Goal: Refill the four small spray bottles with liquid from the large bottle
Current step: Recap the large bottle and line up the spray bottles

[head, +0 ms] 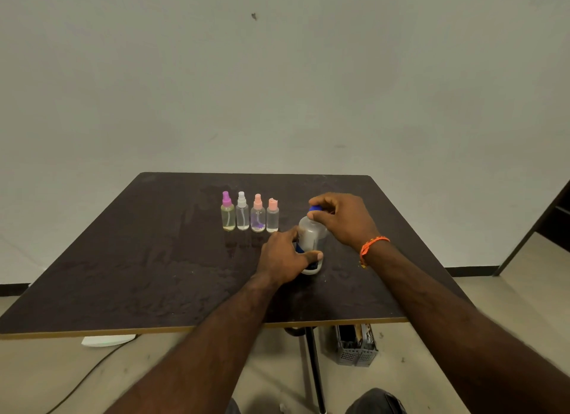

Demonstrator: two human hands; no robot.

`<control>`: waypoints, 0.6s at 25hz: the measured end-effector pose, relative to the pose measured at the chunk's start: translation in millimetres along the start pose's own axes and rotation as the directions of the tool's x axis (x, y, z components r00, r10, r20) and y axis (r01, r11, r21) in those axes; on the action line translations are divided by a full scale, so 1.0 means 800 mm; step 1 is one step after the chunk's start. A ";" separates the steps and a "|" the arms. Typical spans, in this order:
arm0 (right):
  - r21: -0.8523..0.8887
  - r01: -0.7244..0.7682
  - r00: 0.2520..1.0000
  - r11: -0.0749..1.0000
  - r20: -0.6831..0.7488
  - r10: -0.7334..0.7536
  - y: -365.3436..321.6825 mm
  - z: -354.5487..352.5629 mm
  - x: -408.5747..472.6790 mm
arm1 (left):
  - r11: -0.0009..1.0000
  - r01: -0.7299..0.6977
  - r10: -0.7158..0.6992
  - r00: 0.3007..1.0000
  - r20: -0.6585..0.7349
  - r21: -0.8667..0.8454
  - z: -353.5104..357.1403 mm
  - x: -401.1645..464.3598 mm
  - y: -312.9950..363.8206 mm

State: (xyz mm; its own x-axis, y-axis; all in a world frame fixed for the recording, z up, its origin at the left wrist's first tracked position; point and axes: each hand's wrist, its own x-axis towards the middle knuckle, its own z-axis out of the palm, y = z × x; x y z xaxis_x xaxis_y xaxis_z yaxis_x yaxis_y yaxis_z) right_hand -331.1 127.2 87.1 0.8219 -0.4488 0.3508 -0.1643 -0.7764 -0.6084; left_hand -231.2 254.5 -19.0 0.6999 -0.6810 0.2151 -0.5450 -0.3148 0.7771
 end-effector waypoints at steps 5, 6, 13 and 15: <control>-0.134 -0.118 0.993 0.984 -0.031 0.115 0.003 0.014 -0.002 | 1.000 0.005 -0.005 1.000 -0.006 -0.014 0.003 0.000 -0.003; -0.111 -0.099 0.994 0.989 0.044 0.105 0.005 0.014 -0.004 | 1.000 0.009 -0.009 1.000 0.000 -0.030 0.003 -0.001 -0.003; 0.098 -0.012 1.000 0.995 0.029 0.009 0.001 -0.003 0.005 | 1.000 0.000 0.000 1.000 0.000 -0.003 0.000 -0.003 -0.001; 0.031 -0.059 0.994 0.998 -0.095 0.062 -0.001 0.003 0.005 | 1.000 0.004 -0.004 1.000 -0.008 0.012 0.001 -0.003 0.000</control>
State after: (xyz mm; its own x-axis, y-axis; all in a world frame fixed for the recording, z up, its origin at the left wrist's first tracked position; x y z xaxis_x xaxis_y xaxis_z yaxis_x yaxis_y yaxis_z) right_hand -326.5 126.9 87.2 0.7544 -0.5364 0.3785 -0.1960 -0.7343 -0.6500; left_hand -232.9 255.9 -20.0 0.7058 -0.6745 0.2164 -0.5476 -0.3258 0.7707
